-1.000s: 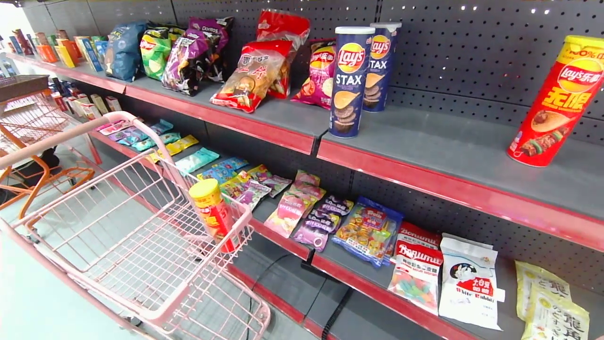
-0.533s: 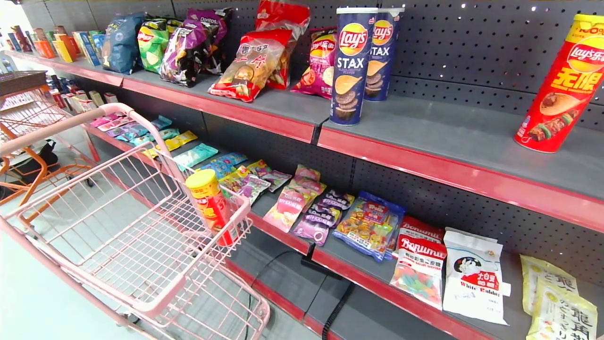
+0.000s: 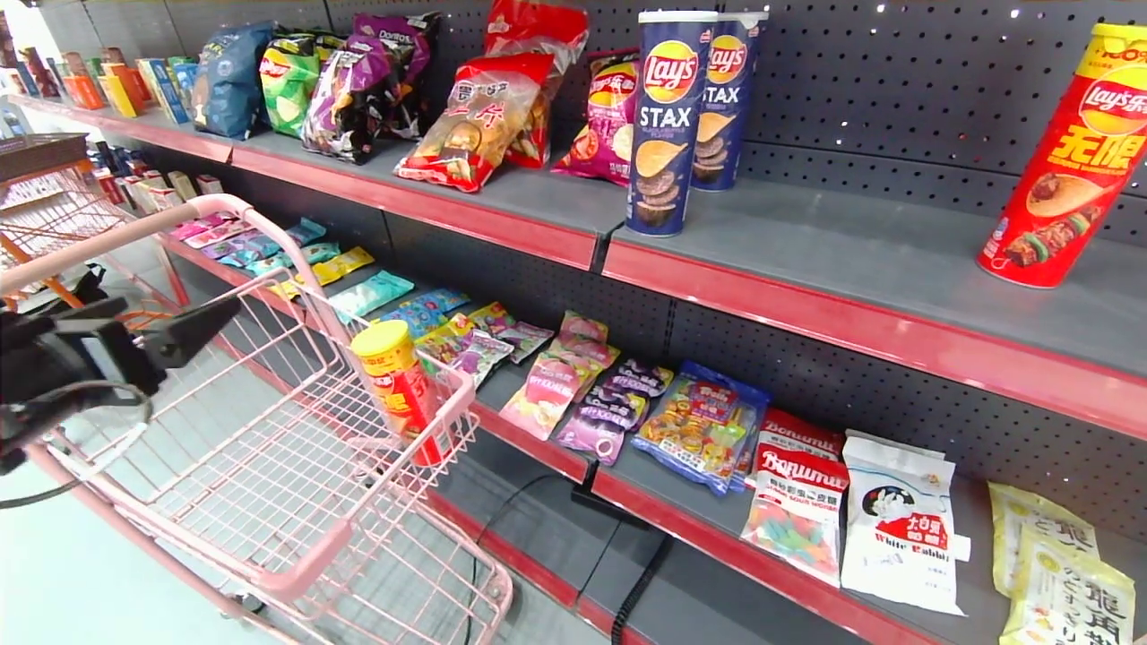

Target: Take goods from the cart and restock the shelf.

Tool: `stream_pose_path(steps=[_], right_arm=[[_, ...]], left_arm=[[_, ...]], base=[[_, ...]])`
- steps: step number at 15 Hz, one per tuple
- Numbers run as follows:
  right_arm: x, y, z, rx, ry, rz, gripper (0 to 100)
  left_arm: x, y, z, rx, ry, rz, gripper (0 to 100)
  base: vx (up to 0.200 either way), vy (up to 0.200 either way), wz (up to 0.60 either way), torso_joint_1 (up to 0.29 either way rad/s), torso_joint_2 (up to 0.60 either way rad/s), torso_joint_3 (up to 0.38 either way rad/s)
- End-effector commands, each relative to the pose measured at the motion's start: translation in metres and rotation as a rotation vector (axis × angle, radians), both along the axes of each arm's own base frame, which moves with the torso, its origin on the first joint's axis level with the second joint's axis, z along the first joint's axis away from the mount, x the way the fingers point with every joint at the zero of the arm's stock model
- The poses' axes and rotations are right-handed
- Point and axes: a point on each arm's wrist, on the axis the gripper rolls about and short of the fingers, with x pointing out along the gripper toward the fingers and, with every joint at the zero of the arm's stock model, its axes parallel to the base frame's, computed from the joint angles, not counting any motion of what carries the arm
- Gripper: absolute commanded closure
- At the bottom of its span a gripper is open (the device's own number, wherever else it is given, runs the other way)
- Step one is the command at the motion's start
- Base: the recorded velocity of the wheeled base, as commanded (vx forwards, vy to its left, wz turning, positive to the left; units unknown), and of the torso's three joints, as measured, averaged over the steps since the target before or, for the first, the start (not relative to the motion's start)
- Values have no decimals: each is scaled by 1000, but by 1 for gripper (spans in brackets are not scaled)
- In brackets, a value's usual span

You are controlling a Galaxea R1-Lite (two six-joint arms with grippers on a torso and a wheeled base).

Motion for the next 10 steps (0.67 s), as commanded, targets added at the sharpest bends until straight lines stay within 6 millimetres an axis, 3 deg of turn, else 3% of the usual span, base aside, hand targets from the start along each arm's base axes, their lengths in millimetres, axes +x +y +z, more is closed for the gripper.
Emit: stream_pose_path(steps=[1,4,8,10], right_arm=[[0,0,0,0,1,0,0],[0,0,0,0,1,0,0],[0,0,0,0,1,0,0],[0,0,0,0,1,0,0]], left_arm=[[61,6,-96,-8,228,-25,0],[82,3,-118,0,220,-48,0],[96,2,-125,3,224,-92,0],[113,-2,-128,52,204,-136,0]], base=[[0,0,0,0,0,0],[0,0,0,0,0,0],[0,0,0,0,0,0],[0,0,0,0,0,0]])
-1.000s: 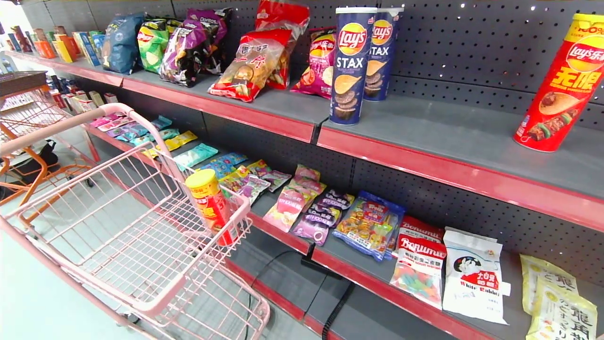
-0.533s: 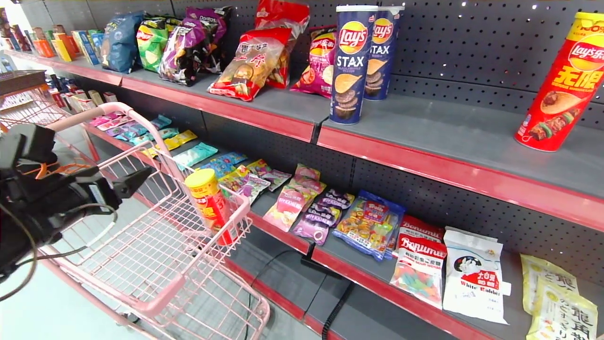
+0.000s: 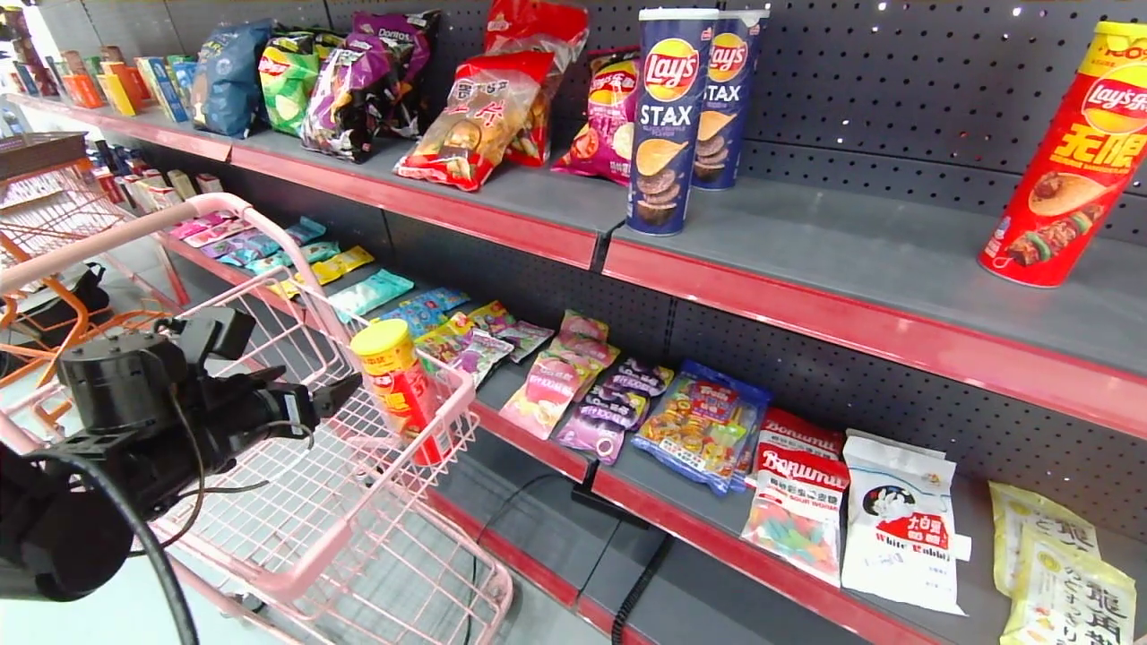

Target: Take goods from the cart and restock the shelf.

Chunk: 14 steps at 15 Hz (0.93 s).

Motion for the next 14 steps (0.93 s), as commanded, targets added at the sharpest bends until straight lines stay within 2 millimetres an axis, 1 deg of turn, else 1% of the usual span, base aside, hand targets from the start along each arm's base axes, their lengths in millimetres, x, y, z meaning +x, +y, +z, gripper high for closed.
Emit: stream_pose_path(steps=[1,3,6,9,14], right_arm=[[0,0,0,0,2,1,0],[0,0,0,-2,2,0,0],[0,0,0,-2,2,0,0],[0,0,0,-2,2,1,0],[0,0,0,-3,2,1,0]], left_arm=[[16,-6,-10,5,14,-44,0],[30,-12,-12,1,-3,-77,0],[47,-12,-19,0,-8,-89,0],[56,-15,-30,-7,12,-114,0],[70,-23,-37,-6,-5,-136,0]], base=[[0,0,0,0,0,0],[0,0,0,0,0,0],[0,0,0,0,0,0],[0,0,0,0,0,0],[0,0,0,0,0,0]])
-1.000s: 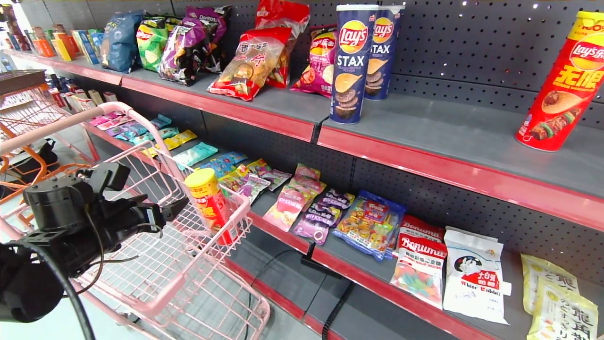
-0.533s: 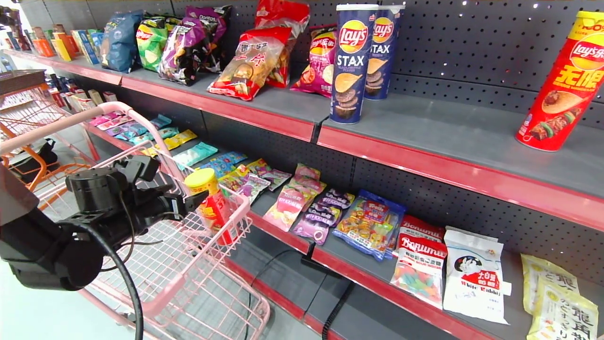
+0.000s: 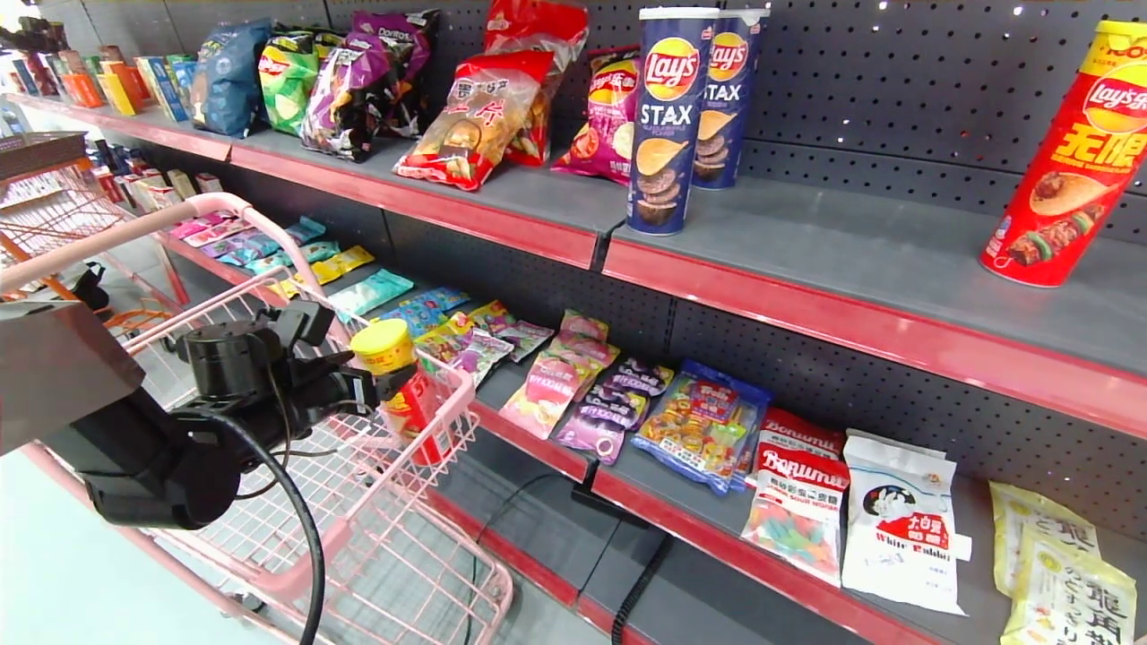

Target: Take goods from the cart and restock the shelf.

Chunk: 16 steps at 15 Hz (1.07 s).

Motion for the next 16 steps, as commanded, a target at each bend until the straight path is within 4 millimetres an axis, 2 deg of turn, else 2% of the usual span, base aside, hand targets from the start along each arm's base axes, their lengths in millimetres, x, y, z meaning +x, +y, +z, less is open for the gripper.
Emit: stream_pose_path(steps=[1,3,4,9,11,14,16], right_arm=[[0,0,0,0,1,1,0],[0,0,0,0,1,1,0],[0,0,0,0,1,1,0],[0,0,0,0,1,1,0],[0,0,0,0,1,1,0],[0,0,0,1,1,1,0],[0,0,0,1,1,3,0]], left_arm=[[4,-6,-6,1,11,-16,0],[6,-9,-10,1,15,-25,0],[9,-11,-11,2,14,-26,100],[9,-10,-11,2,0,-20,100],[1,-8,6,-6,-45,-11,100],[-46,9,75,-40,-50,32,100],[-97,15,123,-52,-57,21,100]], base=[[0,0,0,0,0,0],[0,0,0,0,0,0],[0,0,0,0,0,0],[0,0,0,0,0,0],[0,0,0,0,0,0],[0,0,0,0,0,0],[0,0,0,0,0,0]])
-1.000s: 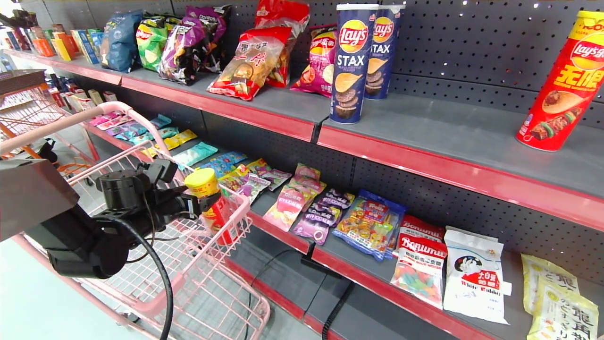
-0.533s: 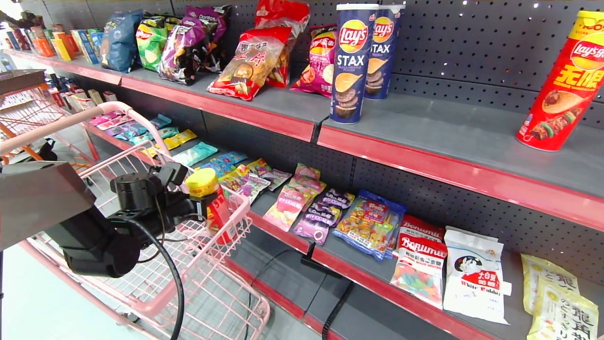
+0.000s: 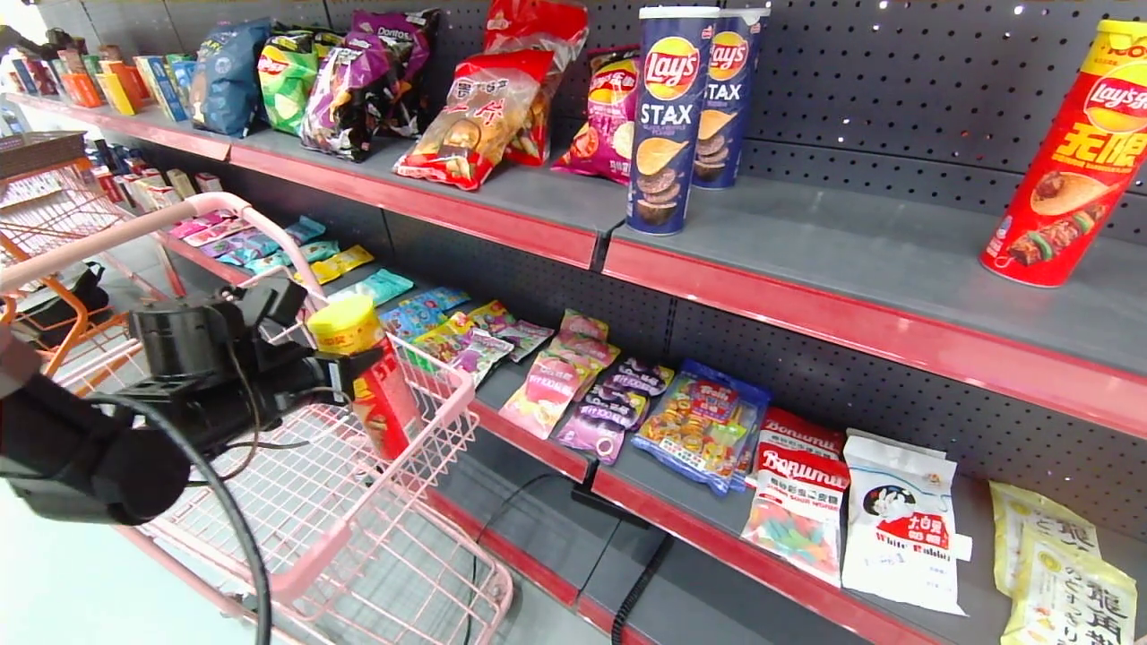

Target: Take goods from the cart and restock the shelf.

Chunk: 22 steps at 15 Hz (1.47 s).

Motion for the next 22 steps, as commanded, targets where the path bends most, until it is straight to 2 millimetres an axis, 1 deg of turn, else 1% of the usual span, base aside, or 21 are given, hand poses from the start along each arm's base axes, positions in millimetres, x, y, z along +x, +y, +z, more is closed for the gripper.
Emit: stream_pose_path(steps=[1,3,4,5,6,7,10,13,19,20,21,22], right_arm=[[0,0,0,-2,1,-1,0],[0,0,0,1,1,1,0],[0,0,0,1,1,1,0],[0,0,0,1,1,-1,0],[0,0,0,1,1,-2,0],[0,0,0,1,1,1,0],[0,0,0,1,1,-1,0],[0,0,0,1,1,-2,0],[0,0,0,1,1,-2,0],[0,0,0,1,1,-2,0],[0,0,0,1,1,-2,0],[0,0,0,3,1,-2,0]], left_arm=[[-94,13,95,-27,-100,-11,100],[-147,13,123,-31,-147,-42,100],[-169,12,129,-30,-154,-41,100],[-179,11,129,-30,-151,-41,100],[-209,10,128,-22,-162,-33,100],[-219,9,128,-15,-186,-22,100],[-235,10,128,9,-230,75,100],[-248,10,121,26,-254,99,100],[-265,11,112,65,-276,192,100],[-265,11,112,65,-276,192,100],[-272,10,108,75,-292,181,100],[-273,10,104,86,-287,175,100]], base=[[0,0,0,0,0,0],[0,0,0,0,0,0],[0,0,0,0,0,0],[0,0,0,0,0,0],[0,0,0,0,0,0],[0,0,0,0,0,0],[0,0,0,95,-336,-225],[0,0,0,168,-496,-325],[0,0,0,216,-577,-357],[0,0,0,251,-608,-388],[0,0,0,227,-559,-330],[0,0,0,203,-461,-271]])
